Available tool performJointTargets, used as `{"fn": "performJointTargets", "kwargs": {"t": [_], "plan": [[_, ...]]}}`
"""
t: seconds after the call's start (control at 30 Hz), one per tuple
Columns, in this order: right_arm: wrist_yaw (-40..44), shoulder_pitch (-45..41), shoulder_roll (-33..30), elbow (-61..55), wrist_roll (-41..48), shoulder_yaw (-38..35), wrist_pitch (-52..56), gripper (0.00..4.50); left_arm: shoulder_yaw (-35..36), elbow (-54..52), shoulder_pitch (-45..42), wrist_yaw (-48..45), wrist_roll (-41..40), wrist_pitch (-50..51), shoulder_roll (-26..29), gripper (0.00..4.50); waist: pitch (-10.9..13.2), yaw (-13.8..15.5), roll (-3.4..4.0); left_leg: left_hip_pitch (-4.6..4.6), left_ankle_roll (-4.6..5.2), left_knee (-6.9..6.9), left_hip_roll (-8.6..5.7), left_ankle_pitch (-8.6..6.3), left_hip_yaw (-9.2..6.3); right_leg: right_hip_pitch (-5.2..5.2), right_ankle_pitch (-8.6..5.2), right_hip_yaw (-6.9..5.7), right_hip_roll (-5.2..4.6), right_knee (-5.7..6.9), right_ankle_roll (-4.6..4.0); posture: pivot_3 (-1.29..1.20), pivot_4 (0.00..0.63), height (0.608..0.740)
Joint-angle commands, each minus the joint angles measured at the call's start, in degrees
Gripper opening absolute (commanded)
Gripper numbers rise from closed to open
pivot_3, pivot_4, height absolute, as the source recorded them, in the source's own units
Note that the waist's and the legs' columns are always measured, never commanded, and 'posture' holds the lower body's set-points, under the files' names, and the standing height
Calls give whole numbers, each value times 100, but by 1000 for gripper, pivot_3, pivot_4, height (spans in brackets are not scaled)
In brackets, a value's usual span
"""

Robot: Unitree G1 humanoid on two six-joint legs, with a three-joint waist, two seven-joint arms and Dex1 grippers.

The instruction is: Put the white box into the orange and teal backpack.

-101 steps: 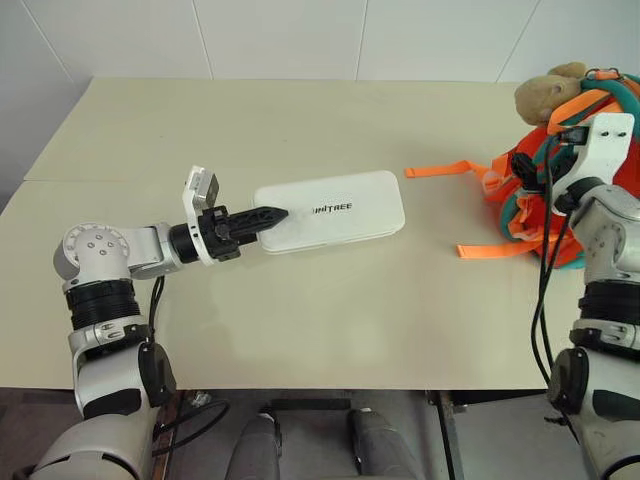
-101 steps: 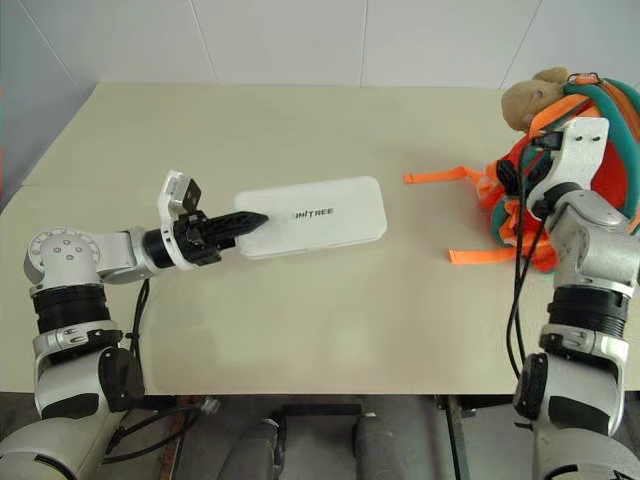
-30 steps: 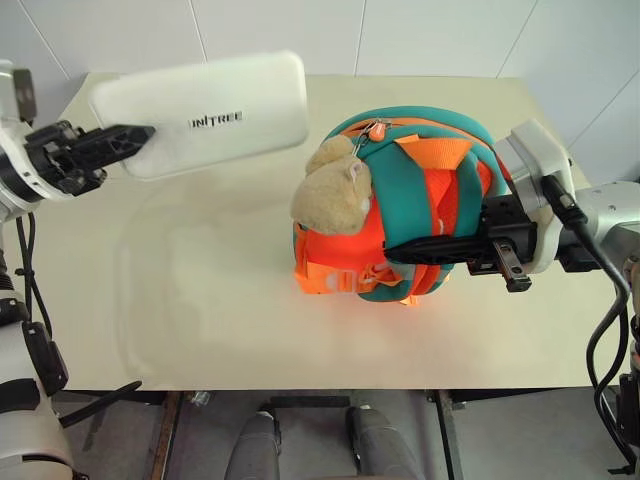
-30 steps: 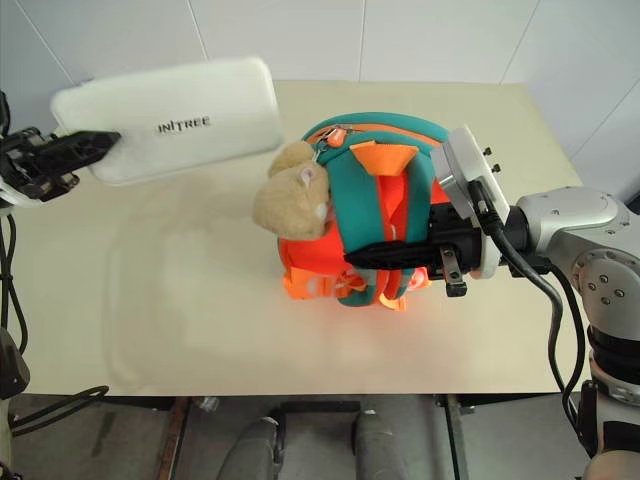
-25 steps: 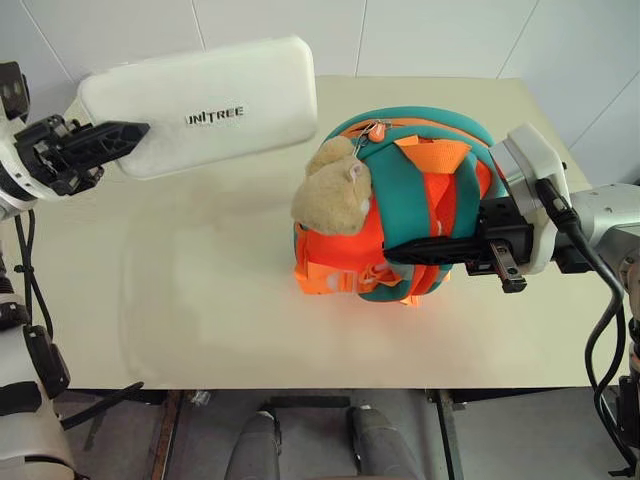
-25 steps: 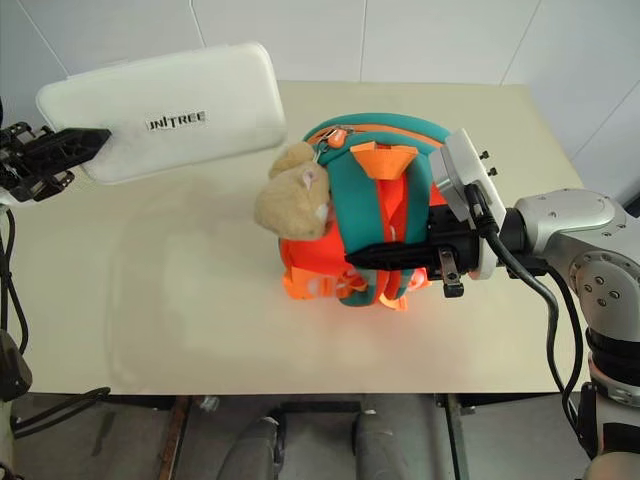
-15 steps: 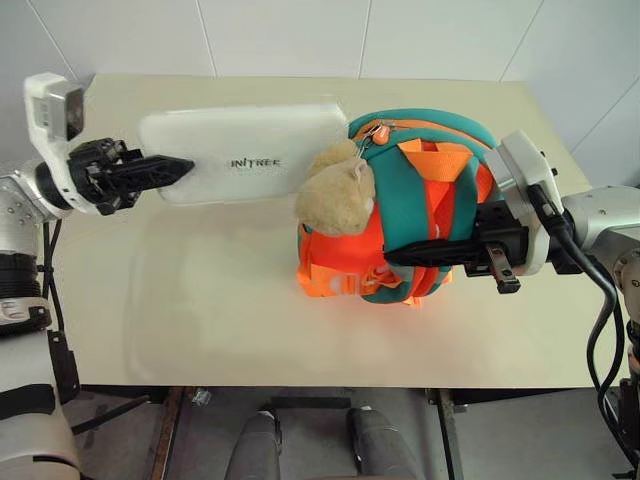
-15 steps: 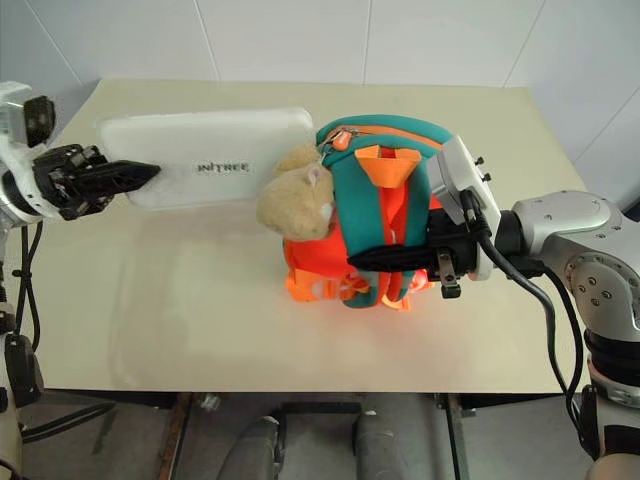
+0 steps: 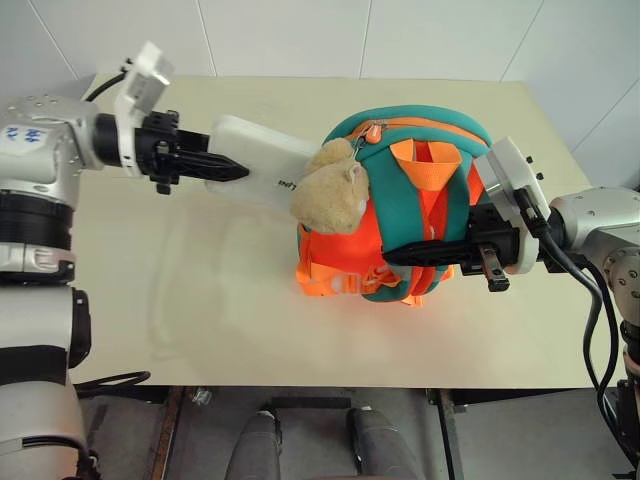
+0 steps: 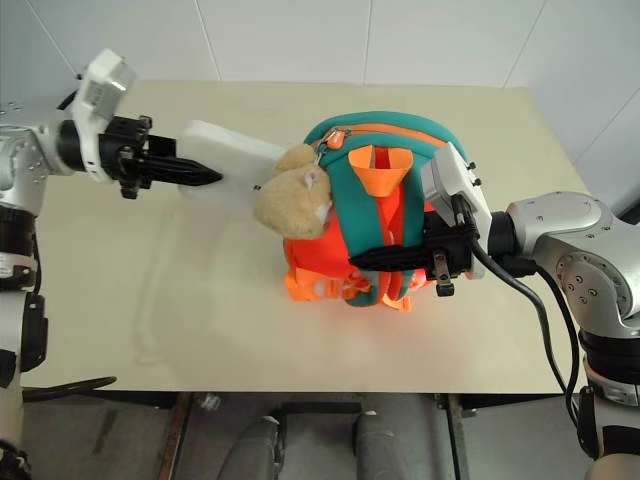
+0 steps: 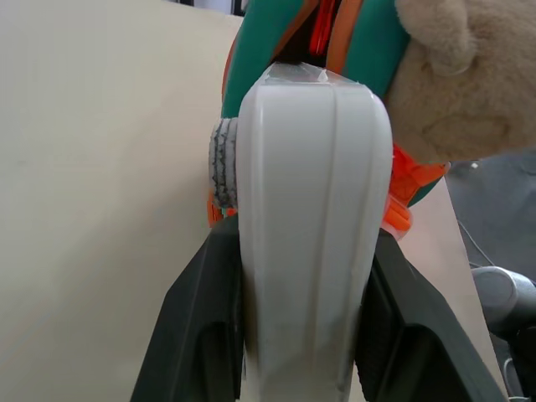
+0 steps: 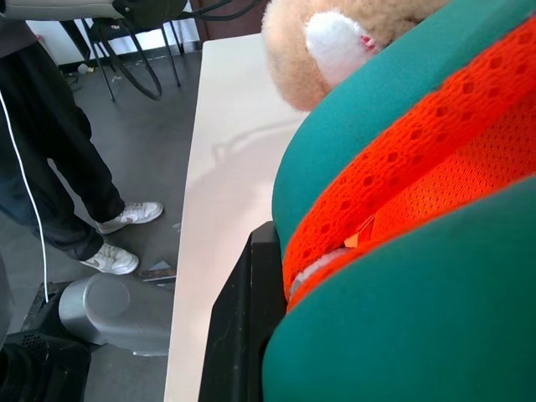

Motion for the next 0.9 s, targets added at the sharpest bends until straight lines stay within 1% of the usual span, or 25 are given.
{"fn": "performJointTargets", "kwargs": {"t": [0.03, 0.2, 0.33, 0.43, 0.5, 0.53, 0.57, 0.67, 0.8, 0.83, 0.9], "plan": [[47, -134, 55, 1, -16, -10, -144, 0, -149, -162, -187, 280, 279, 273, -473, 1245, 0, -3, 0, 0, 1, 1, 0, 0, 0, 1, 1, 1, 0, 0, 1, 0, 150, 740], [50, -137, 71, -5, -53, 32, -165, 0, -138, -342, -70, 648, 321, 537, -1371, 1245, 0, -12, 0, -2, 2, 3, 0, -1, -3, 0, 1, 1, 0, 2, 5, 0, 150, 740], [50, -130, 82, -16, -69, 48, -176, 0, -43, -47, -44, 1088, 479, 333, -1924, 1244, 0, -18, 0, -2, 3, 2, 0, -2, -3, -1, 0, 1, 1, 3, 7, 0, 150, 740], [20, -120, 103, -50, -58, 57, -174, 0, -46, 31, 32, 1233, 560, 263, -2147, 1244, 0, -19, 0, -1, 4, 7, -2, -2, -3, 0, 0, 1, 0, 6, 7, 0, 150, 740], [-1, -107, 114, -79, -38, 46, -163, 0, -160, -152, 127, 1050, 600, 409, -2065, 1244, 0, -29, 0, -1, 4, 10, -3, -2, -3, 0, 1, 3, 0, 8, 8, 0, 150, 740], [-16, -96, 119, -101, -26, 38, -153, 0, -218, -249, 163, 949, 612, 517, -2009, 1969, 0, -34, 0, 0, 4, 10, -3, -2, -3, 0, 1, 4, 0, 10, 8, 0, 150, 740], [-33, -73, 125, -123, -19, 29, -151, 0, -266, -511, 278, 767, 592, 644, -1811, 2183, 0, -37, 0, 1, 3, 9, -3, -2, -3, 0, 1, 4, 1, 11, 8, 0, 150, 740], [-74, -25, 138, -163, 0, 3, -141, 0, -218, -1141, 509, 445, 476, 915, -1304, 3100, 1, -77, 1, 4, 3, 2, -1, -2, -2, 0, 1, 8, 4, 11, 8, 0, 150, 740], [-85, -19, 168, -125, -36, 29, -166, 0, 187, -1813, 685, 333, 210, 1319, -590, 4249, 1, -67, 2, 5, 3, 2, 2, -2, -3, -1, 0, 7, 6, 12, 7, 0, 150, 740], [-81, -24, 178, -105, -53, 42, -177, 0, 288, -1955, 750, 313, 132, 1392, -423, 4486, 1, -71, 2, 6, 3, 3, 2, -2, -3, 0, 0, 7, 5, 12, 7, 0, 150, 740], [-65, -36, 199, -57, -93, 69, -204, 0, 473, -2297, 970, 147, -55, 1460, -66, 4486, 1, -57, 3, 7, 3, 3, 2, -2, -3, 1, 0, 7, 5, 12, 7, 0, 150, 740]]}}
